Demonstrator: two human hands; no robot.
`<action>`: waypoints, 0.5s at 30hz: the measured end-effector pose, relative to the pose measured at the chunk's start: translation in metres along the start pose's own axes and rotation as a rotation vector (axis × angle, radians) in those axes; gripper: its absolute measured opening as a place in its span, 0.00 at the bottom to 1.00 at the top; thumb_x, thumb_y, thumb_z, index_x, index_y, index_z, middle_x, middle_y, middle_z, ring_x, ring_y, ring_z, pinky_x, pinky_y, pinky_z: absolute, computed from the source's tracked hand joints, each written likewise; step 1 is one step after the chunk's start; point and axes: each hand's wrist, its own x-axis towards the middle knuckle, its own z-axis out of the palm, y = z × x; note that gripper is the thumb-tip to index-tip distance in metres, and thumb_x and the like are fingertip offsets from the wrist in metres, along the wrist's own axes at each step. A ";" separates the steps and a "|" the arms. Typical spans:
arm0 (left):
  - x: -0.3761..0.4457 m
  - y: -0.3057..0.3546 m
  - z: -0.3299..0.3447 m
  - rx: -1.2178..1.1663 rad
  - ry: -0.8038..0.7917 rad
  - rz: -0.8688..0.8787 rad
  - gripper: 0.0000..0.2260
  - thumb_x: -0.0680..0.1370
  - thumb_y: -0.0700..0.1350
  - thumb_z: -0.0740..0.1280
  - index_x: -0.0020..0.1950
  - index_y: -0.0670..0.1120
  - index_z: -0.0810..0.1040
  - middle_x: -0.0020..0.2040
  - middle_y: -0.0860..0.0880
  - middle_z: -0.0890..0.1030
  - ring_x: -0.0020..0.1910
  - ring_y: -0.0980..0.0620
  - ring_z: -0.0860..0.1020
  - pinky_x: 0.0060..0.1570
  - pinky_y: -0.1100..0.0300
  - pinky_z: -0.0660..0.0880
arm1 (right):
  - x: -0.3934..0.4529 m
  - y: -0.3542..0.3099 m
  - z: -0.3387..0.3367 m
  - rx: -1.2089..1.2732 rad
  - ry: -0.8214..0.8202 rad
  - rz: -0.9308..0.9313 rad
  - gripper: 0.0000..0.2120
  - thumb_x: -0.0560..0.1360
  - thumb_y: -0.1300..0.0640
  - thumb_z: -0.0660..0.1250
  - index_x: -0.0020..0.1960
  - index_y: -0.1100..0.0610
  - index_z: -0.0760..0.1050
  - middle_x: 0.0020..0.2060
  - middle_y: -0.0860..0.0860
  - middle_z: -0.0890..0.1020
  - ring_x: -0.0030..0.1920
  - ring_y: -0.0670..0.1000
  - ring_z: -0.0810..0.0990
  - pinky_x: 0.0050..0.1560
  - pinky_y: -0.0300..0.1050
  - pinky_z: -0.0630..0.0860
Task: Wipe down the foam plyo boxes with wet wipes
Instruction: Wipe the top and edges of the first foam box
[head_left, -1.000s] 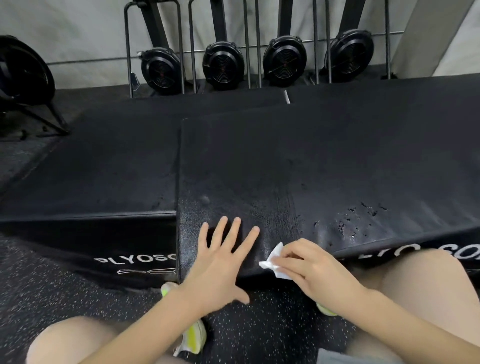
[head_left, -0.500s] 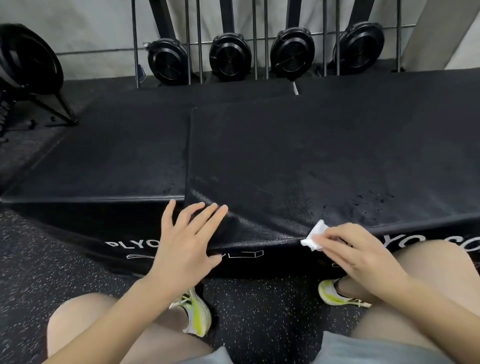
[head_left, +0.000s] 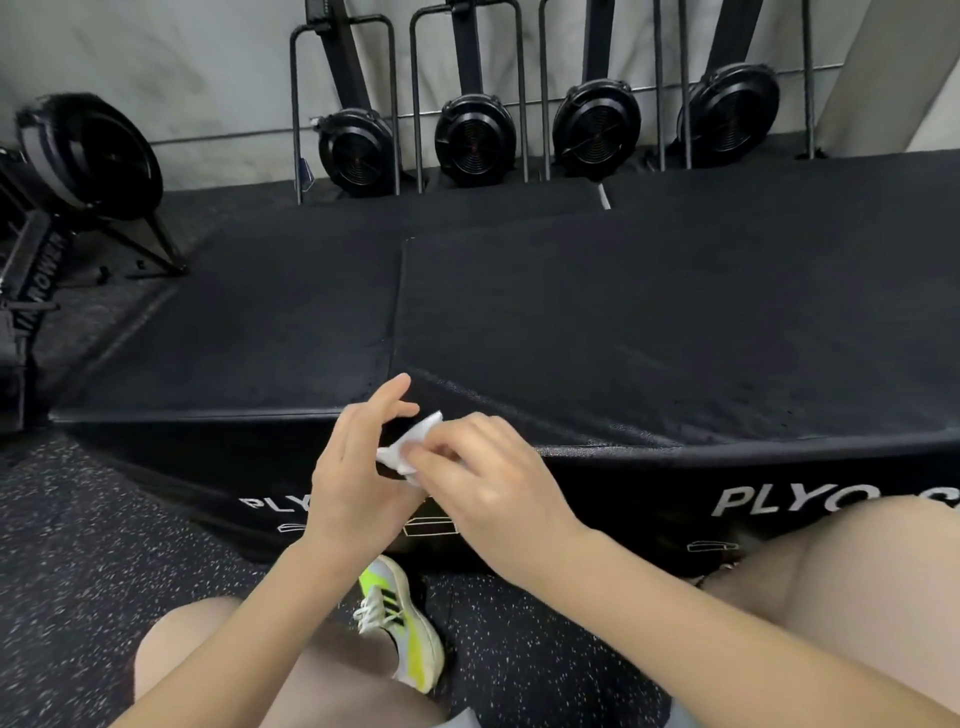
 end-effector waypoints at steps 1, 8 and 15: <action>0.001 -0.001 -0.001 0.011 0.000 0.004 0.41 0.63 0.34 0.81 0.71 0.56 0.69 0.54 0.55 0.80 0.55 0.73 0.73 0.53 0.80 0.65 | 0.003 -0.001 0.001 -0.004 -0.006 -0.007 0.08 0.76 0.63 0.70 0.54 0.59 0.82 0.44 0.52 0.79 0.42 0.54 0.73 0.43 0.49 0.69; 0.005 -0.007 -0.005 0.000 -0.088 0.022 0.46 0.59 0.41 0.86 0.72 0.59 0.68 0.52 0.55 0.80 0.56 0.66 0.74 0.58 0.79 0.65 | -0.046 0.053 -0.041 -0.108 -0.077 -0.034 0.17 0.73 0.67 0.74 0.60 0.59 0.81 0.49 0.52 0.80 0.45 0.54 0.75 0.48 0.44 0.68; 0.012 0.004 -0.006 0.198 -0.141 0.130 0.38 0.58 0.40 0.86 0.66 0.48 0.77 0.53 0.56 0.80 0.55 0.55 0.75 0.72 0.58 0.62 | -0.109 0.118 -0.102 -0.321 -0.070 -0.055 0.12 0.75 0.63 0.72 0.58 0.57 0.84 0.51 0.54 0.83 0.50 0.56 0.77 0.50 0.50 0.73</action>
